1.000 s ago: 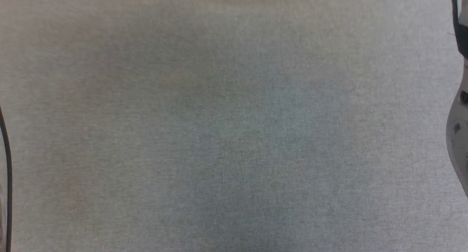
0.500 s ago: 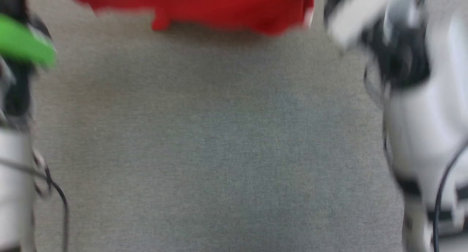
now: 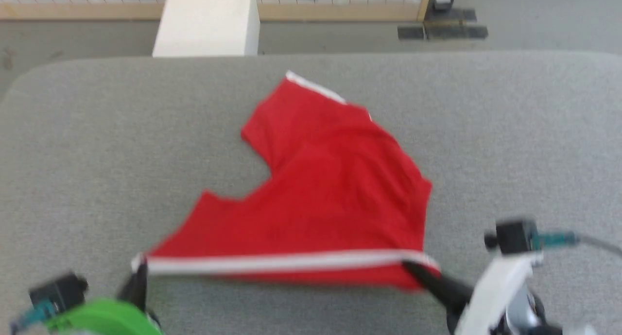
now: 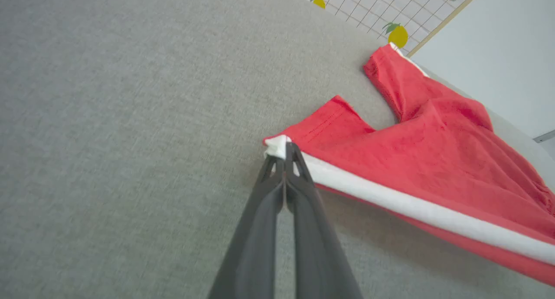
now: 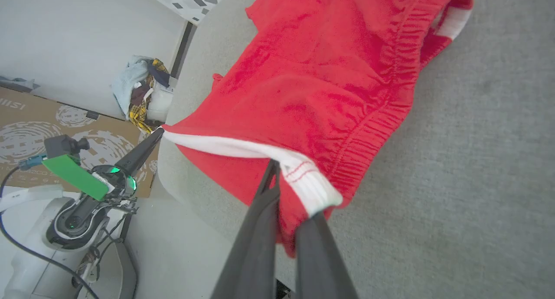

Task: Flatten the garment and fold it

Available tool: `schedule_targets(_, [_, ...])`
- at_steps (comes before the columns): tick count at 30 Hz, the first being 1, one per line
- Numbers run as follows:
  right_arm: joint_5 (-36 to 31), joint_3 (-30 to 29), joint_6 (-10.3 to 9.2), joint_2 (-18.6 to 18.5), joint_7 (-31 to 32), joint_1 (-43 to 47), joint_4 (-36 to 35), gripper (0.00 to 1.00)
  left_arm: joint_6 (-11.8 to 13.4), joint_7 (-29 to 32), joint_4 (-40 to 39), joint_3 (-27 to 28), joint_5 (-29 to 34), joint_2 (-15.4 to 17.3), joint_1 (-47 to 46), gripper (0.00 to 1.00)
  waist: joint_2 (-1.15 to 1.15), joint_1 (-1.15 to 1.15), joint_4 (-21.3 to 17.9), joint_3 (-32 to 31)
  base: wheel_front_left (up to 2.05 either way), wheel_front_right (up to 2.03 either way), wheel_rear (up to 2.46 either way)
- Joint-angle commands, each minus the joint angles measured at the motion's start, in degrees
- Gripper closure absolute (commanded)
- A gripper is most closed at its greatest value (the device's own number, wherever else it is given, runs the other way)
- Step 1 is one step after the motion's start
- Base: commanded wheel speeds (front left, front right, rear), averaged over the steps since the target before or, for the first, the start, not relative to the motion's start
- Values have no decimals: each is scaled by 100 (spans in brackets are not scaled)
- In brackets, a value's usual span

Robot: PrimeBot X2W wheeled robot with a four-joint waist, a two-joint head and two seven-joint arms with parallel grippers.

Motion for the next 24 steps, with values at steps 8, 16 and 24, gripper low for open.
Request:
schedule_targets(8, [-187, -199, -9, -19, 571, 1101, -186, 100, 536, 338, -228, -38, 248, 22, 858, 100, 0, 1, 86, -302, 0, 0, 0])
schedule_targets(16, [-137, -462, -9, -18, 356, 596, -328, 100, 232, 609, -355, -211, 365, 439, -432, 100, 0, 1, -9, -68, 0, 0, 0])
schedule_targets(24, [-18, -556, -9, -18, 188, -328, -66, 100, -272, 1174, 680, -724, 475, 690, -2734, 100, 0, 1, -385, 689, 0, 0, 0])
